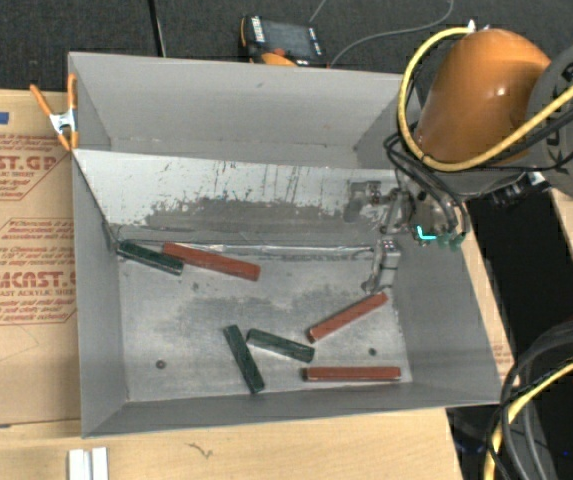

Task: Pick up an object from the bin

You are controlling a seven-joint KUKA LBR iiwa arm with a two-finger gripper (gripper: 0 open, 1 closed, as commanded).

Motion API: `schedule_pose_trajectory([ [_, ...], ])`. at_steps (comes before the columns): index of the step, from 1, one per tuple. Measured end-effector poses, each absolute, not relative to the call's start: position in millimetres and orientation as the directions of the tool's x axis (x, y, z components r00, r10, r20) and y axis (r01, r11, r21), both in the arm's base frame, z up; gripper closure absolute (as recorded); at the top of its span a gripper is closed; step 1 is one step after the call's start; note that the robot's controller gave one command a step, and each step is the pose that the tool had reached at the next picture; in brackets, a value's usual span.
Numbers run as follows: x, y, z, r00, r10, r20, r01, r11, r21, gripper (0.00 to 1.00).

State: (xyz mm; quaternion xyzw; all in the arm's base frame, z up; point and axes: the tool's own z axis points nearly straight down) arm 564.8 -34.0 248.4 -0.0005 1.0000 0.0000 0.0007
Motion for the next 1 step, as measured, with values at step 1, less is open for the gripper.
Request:
schedule_pose_trajectory([
  [1,520.4,-41.3,121.1,-0.991,0.134,0.009,0.134,0.991,0.001,0.00],
])
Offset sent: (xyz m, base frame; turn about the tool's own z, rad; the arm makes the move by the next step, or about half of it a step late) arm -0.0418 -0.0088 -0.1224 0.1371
